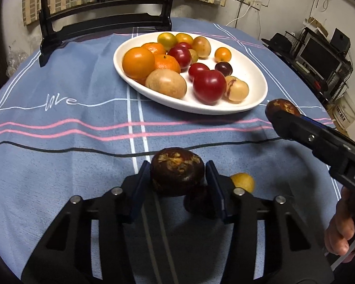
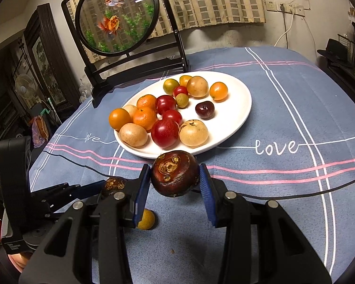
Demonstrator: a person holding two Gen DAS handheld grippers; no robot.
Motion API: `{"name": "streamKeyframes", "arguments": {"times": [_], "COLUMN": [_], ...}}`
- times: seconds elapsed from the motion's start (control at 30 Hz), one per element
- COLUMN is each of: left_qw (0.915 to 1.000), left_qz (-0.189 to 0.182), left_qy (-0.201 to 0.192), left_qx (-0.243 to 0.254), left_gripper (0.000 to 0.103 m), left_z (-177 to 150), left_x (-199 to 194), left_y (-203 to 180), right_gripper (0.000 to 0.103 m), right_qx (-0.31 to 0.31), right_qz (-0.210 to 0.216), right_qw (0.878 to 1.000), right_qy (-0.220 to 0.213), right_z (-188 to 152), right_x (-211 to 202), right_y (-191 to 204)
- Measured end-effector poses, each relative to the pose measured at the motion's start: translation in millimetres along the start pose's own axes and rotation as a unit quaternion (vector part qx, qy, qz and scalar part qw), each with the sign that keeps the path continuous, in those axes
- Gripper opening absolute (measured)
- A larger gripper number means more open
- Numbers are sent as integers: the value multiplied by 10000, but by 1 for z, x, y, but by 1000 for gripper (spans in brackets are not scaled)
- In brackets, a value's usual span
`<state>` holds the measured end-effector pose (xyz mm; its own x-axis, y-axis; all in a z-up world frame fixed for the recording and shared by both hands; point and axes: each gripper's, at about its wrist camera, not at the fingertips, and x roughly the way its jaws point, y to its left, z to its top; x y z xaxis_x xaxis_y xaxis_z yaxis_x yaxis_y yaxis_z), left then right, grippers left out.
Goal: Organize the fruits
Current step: 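Carry both dark brown fruits onto the white plate and open both tools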
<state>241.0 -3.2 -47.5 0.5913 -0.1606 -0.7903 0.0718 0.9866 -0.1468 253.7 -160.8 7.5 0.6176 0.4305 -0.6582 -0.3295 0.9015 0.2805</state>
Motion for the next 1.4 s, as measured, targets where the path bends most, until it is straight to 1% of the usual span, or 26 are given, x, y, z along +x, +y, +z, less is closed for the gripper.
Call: {"name": "streamKeyframes", "arguments": {"times": [0.13, 0.3, 0.43, 0.6, 0.77, 0.9, 0.93, 1.0, 1.1, 1.17, 1.27, 1.4], "left_qw": [10000, 9999, 9995, 9989, 9968, 9944, 9943, 9945, 9933, 9927, 9930, 9945], "left_qz": [-16, 77, 193, 218, 32, -70, -114, -139, -52, -122, -200, 11], "left_qy": [-16, -98, -234, -419, -788, -1025, -1022, -1000, -1127, -1156, -1119, -1047], "left_qx": [-19, 60, 75, 64, -88, -258, -285, -283, -268, -307, -309, -84], "left_gripper": [48, 48, 48, 47, 47, 47, 47, 47, 47, 47, 47, 47], "left_z": [0, -1, -1, -1, 2, 6, 9, 20, 39, 51, 76, 109], "left_x": [0, -3, -10, -21, -42, -54, -55, -55, -55, -53, -39, -9], "left_y": [1, 0, 1, 2, 7, 14, 16, 18, 19, 19, 15, 5], "right_gripper": [42, 42, 42, 42, 42, 42, 42, 42, 42, 42, 42, 42], "right_qx": [0, -2, 0, -22, -176, -206, -210, -199, -61, -10, 87, 137], "right_qz": [-1, -10, -16, 36, 237, 559, 585, 504, 381, 270, 22, -183], "right_qw": [10000, 10000, 10000, 10000, 9994, 9980, 9978, 9980, 9978, 9975, 9967, 9962], "right_qy": [4, 0, -3, -69, -159, -193, -228, -336, -533, -654, -807, -836], "right_z": [0, -1, -1, -2, -3, -4, -2, 3, 12, 18, 32, 50], "right_x": [0, 0, 0, -2, -6, -7, -7, -5, -3, -1, 10, 33], "right_y": [-1, -1, -1, -1, 6, 13, 13, 13, 4, -2, -14, -31]}}
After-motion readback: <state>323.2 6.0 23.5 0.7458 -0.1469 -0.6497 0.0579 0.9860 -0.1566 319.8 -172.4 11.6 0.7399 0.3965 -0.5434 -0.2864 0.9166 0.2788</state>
